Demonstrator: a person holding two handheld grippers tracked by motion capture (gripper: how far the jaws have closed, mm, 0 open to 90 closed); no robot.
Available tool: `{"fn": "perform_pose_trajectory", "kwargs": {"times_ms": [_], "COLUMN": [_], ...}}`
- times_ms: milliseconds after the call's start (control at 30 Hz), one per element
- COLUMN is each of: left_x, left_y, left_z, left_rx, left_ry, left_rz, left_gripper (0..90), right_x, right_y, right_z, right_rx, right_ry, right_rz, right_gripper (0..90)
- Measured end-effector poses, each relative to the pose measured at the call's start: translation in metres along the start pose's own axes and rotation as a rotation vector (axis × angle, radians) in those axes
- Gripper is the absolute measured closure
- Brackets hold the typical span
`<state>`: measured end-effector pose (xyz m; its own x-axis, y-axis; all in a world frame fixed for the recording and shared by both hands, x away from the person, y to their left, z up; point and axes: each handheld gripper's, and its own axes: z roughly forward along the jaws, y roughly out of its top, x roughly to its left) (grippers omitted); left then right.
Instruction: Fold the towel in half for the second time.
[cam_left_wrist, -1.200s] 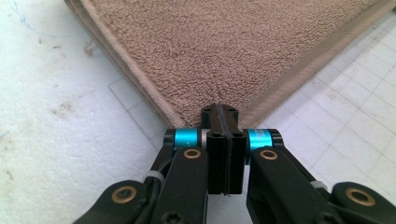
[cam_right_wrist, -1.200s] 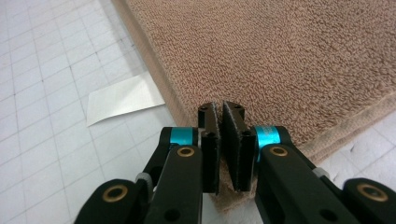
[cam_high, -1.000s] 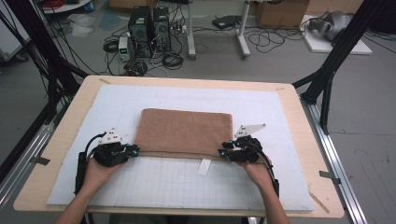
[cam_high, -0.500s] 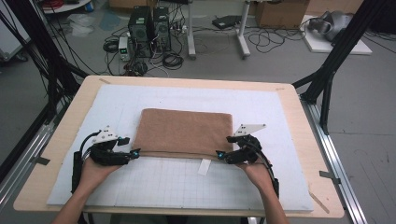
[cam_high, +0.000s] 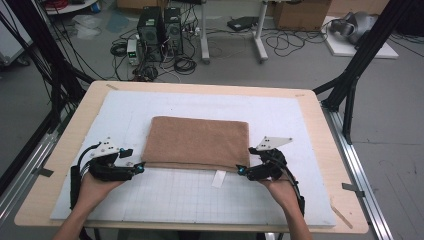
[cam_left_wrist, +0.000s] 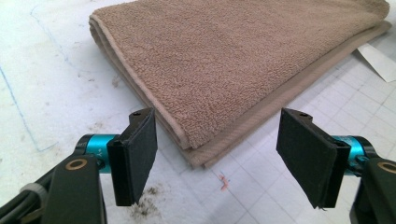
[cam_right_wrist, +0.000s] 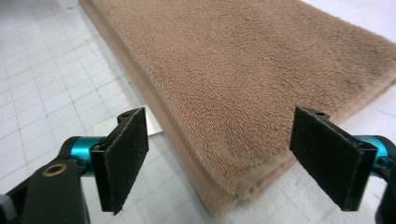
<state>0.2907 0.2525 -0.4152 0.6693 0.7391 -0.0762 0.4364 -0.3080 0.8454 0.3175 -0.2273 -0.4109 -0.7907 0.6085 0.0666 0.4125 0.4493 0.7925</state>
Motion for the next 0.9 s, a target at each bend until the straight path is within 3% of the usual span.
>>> {"fn": "perform_pose_trajectory", "kwargs": {"times_ms": [133, 500, 900], "left_x": [-0.002, -0.006, -0.011], "left_y": [-0.001, -0.009, -0.017], "left_z": [-0.006, -0.02, -0.031], "left_rx": [-0.01, -0.019, -0.026], "left_ry": [0.005, 0.004, 0.013], "left_rz": [0.001, 0.002, 0.007], "left_gripper": [28.7, 27.3, 26.6], "right_x": [0.003, 0.002, 0.006], "right_y": [-0.003, -0.021, -0.035], "right_z": [-0.007, -0.03, -0.052], "right_rx": [-0.009, -0.03, -0.061], "right_ry": [-0.006, -0.026, -0.047], "right_rz": [-0.019, 0.012, 0.009], "right_gripper": [17.7, 16.4, 15.9]}}
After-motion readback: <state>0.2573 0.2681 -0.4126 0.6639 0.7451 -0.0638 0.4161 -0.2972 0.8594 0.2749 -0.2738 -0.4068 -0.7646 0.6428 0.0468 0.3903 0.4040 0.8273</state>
